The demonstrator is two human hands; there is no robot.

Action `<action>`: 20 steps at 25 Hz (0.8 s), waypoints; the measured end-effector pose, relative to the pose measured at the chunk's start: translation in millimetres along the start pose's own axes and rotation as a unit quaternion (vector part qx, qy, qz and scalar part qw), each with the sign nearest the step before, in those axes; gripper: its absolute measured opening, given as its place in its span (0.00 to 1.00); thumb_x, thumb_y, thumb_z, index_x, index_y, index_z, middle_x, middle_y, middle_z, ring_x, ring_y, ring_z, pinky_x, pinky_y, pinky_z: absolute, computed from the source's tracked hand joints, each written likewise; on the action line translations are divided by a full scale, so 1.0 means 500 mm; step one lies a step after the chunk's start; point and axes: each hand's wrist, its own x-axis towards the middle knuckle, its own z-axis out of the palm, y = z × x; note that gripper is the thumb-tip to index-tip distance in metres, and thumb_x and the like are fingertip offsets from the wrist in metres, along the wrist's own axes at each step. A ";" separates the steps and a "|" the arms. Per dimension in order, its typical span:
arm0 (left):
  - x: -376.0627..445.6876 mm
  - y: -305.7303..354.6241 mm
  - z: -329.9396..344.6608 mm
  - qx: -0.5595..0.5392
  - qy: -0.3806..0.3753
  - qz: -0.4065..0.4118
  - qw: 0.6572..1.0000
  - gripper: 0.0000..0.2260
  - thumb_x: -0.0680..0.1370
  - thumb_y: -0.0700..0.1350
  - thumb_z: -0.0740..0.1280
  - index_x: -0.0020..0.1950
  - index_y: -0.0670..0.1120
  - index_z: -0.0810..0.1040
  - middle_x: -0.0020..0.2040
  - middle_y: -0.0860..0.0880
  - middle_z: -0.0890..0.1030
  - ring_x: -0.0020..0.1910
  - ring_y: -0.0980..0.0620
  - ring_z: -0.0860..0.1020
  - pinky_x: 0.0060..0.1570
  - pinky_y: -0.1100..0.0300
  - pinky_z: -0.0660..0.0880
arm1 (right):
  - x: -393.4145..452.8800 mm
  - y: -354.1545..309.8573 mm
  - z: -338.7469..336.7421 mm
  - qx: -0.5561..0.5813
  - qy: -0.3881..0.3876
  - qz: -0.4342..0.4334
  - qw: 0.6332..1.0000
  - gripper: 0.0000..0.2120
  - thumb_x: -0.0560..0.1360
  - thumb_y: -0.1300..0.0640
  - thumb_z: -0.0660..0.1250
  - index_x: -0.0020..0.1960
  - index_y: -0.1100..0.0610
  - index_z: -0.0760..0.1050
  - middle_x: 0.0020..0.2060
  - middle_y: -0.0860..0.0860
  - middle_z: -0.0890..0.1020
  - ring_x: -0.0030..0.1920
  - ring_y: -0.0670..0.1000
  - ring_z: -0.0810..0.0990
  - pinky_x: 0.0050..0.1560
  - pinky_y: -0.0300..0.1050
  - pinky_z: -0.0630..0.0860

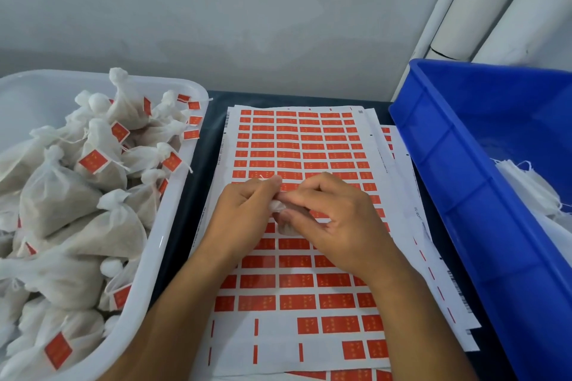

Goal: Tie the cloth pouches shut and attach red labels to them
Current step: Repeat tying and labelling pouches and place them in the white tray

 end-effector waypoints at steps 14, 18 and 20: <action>-0.002 0.004 -0.005 0.032 -0.096 0.063 0.993 0.22 0.84 0.60 0.54 0.45 0.57 0.87 0.49 0.56 0.86 0.53 0.54 0.84 0.54 0.57 0.77 | 0.002 0.006 -0.014 0.011 0.028 0.065 0.997 0.11 0.77 0.42 0.68 0.55 0.45 0.83 0.49 0.36 0.82 0.51 0.41 0.80 0.46 0.28 0.77; -0.006 0.011 0.007 0.018 -0.127 0.097 0.987 0.11 0.81 0.55 0.66 0.50 0.52 0.87 0.55 0.55 0.84 0.58 0.49 0.81 0.61 0.50 0.78 | 0.004 0.006 -0.017 0.059 0.112 0.078 0.989 0.07 0.78 0.49 0.69 0.48 0.50 0.84 0.43 0.41 0.83 0.47 0.44 0.81 0.46 0.35 0.79; -0.011 0.016 0.015 0.001 -0.121 0.095 0.988 0.11 0.78 0.55 0.67 0.48 0.51 0.87 0.52 0.53 0.84 0.57 0.47 0.82 0.62 0.47 0.79 | 0.003 0.005 -0.017 0.083 0.130 0.093 0.984 0.06 0.78 0.51 0.69 0.47 0.50 0.83 0.43 0.41 0.83 0.47 0.45 0.81 0.45 0.33 0.79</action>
